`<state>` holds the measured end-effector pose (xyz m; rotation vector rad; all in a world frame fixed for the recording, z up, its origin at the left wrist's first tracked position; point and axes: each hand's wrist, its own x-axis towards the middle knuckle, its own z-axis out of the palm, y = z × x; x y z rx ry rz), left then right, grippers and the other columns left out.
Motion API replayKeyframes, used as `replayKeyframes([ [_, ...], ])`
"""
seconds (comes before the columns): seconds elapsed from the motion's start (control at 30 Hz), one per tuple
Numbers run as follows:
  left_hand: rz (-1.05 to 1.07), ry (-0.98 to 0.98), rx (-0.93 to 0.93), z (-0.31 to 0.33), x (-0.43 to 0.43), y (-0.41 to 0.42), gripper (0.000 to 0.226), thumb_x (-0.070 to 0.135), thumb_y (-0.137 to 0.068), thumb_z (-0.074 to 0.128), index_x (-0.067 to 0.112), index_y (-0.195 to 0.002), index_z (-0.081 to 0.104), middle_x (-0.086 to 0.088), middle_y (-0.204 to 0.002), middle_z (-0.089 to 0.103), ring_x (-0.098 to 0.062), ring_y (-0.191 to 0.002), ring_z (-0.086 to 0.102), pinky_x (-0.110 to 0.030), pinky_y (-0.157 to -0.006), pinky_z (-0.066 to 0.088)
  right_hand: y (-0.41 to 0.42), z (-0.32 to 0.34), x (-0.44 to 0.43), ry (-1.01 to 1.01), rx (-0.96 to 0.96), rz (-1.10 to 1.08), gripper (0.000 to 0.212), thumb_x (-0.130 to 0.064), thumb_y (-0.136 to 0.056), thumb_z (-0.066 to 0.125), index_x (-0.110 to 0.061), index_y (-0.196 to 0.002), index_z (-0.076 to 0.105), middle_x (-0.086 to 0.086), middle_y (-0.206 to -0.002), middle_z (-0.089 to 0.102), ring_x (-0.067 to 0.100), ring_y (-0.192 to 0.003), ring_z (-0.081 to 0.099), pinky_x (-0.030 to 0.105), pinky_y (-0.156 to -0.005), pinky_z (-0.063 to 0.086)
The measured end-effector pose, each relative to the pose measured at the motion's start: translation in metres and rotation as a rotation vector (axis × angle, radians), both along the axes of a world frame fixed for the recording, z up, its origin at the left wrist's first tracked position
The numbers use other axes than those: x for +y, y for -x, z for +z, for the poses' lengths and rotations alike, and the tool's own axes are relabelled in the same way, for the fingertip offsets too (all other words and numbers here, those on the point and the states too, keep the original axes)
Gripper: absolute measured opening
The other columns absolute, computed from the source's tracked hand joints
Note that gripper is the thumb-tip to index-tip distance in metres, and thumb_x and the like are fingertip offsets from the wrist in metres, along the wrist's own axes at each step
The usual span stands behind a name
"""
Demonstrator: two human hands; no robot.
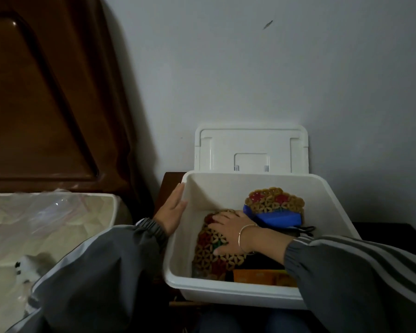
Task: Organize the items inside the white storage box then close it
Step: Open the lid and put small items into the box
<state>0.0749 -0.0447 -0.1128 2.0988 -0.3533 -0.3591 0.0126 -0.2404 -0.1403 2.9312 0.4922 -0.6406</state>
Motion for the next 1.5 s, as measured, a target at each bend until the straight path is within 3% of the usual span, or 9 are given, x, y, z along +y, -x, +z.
replayKeyframes([
  [0.17, 0.033, 0.083, 0.046, -0.009, 0.001, -0.003, 0.054, 0.038, -0.099, 0.038, 0.035, -0.148, 0.016, 0.009, -0.156, 0.018, -0.014, -0.141, 0.024, -0.033, -0.115, 0.018, -0.005, -0.002, 0.006, 0.154, 0.161, 0.095, 0.082, -0.069, -0.086, 0.036, -0.029, -0.150, 0.004, -0.004, -0.159, -0.008, 0.022, -0.146, -0.006, 0.056, -0.115, 0.004],
  [0.3, 0.144, 0.169, 0.022, -0.018, 0.019, -0.013, 0.051, 0.030, -0.099, 0.042, 0.030, -0.147, 0.026, 0.008, -0.153, 0.028, -0.009, -0.138, 0.028, -0.022, -0.109, 0.020, 0.000, 0.009, -0.001, 0.045, 0.086, 0.031, 0.076, -0.065, -0.089, 0.034, -0.026, -0.150, 0.011, -0.005, -0.159, 0.001, 0.017, -0.146, 0.001, 0.048, -0.117, 0.005],
  [0.47, 0.307, -0.049, -0.133, -0.034, 0.078, -0.018, 0.053, 0.022, -0.097, 0.047, 0.022, -0.147, 0.030, 0.001, -0.152, 0.034, -0.013, -0.136, 0.033, -0.018, -0.104, 0.023, 0.009, 0.037, -0.001, -0.355, -0.336, -0.192, 0.039, -0.040, -0.092, 0.048, -0.022, -0.127, 0.053, -0.001, -0.130, 0.056, 0.019, -0.123, 0.048, 0.034, -0.105, 0.032],
  [0.6, 0.308, -0.209, -0.247, -0.034, 0.122, -0.012, 0.055, 0.019, -0.093, 0.053, 0.013, -0.144, 0.035, -0.008, -0.147, 0.041, -0.023, -0.135, 0.038, -0.031, -0.110, 0.027, 0.016, 0.069, 0.023, -0.654, -0.695, -0.303, 0.029, -0.017, -0.087, 0.061, -0.011, -0.116, 0.064, 0.006, -0.119, 0.065, 0.024, -0.113, 0.058, 0.037, -0.100, 0.041],
  [0.7, 0.309, -0.309, -0.299, -0.029, 0.144, -0.002, 0.058, 0.024, -0.090, 0.057, 0.015, -0.144, 0.036, -0.008, -0.145, 0.044, -0.026, -0.133, 0.041, -0.038, -0.110, 0.031, 0.026, 0.095, 0.068, -0.734, -0.815, -0.214, 0.027, -0.017, -0.086, 0.059, -0.013, -0.113, 0.065, 0.004, -0.112, 0.068, 0.022, -0.106, 0.060, 0.037, -0.095, 0.045],
  [0.8, 0.287, -0.449, -0.280, -0.028, 0.161, 0.013, 0.063, 0.034, -0.089, 0.057, 0.021, -0.145, 0.032, -0.004, -0.148, 0.039, -0.024, -0.135, 0.037, -0.045, -0.111, 0.027, 0.040, 0.102, 0.126, -0.739, -0.779, -0.056, 0.030, -0.022, -0.085, 0.055, -0.015, -0.112, 0.064, 0.002, -0.113, 0.067, 0.020, -0.107, 0.059, 0.029, -0.094, 0.040],
  [0.97, 0.285, -0.580, -0.298, -0.021, 0.197, 0.037, 0.065, 0.041, -0.088, 0.055, 0.025, -0.146, 0.029, 0.001, -0.150, 0.036, -0.021, -0.137, 0.034, -0.047, -0.110, 0.025, 0.049, 0.057, 0.204, -0.607, -0.495, 0.014, 0.041, -0.024, -0.088, 0.055, -0.013, -0.128, 0.053, 0.007, -0.136, 0.051, 0.025, -0.124, 0.046, 0.037, -0.105, 0.037],
  [1.27, 0.150, -0.658, -0.257, -0.062, 0.207, 0.059, 0.068, 0.044, -0.086, 0.055, 0.028, -0.146, 0.026, 0.006, -0.152, 0.030, -0.016, -0.139, 0.028, -0.046, -0.113, 0.019, 0.033, -0.048, 0.216, -0.458, -0.276, -0.420, 0.060, -0.002, -0.082, 0.055, -0.011, -0.138, 0.034, 0.011, -0.149, 0.025, 0.030, -0.136, 0.028, 0.035, -0.113, 0.026],
  [1.5, -0.084, -0.607, -0.365, -0.106, 0.158, 0.040, 0.071, 0.040, -0.084, 0.058, 0.026, -0.147, 0.027, 0.003, -0.153, 0.028, -0.016, -0.140, 0.027, -0.035, -0.113, 0.024, 0.009, -0.088, 0.205, -0.315, -0.216, -0.583, 0.070, -0.020, -0.095, 0.046, -0.017, -0.150, 0.003, 0.004, -0.159, 0.000, 0.030, -0.145, 0.006, 0.045, -0.117, 0.011],
])
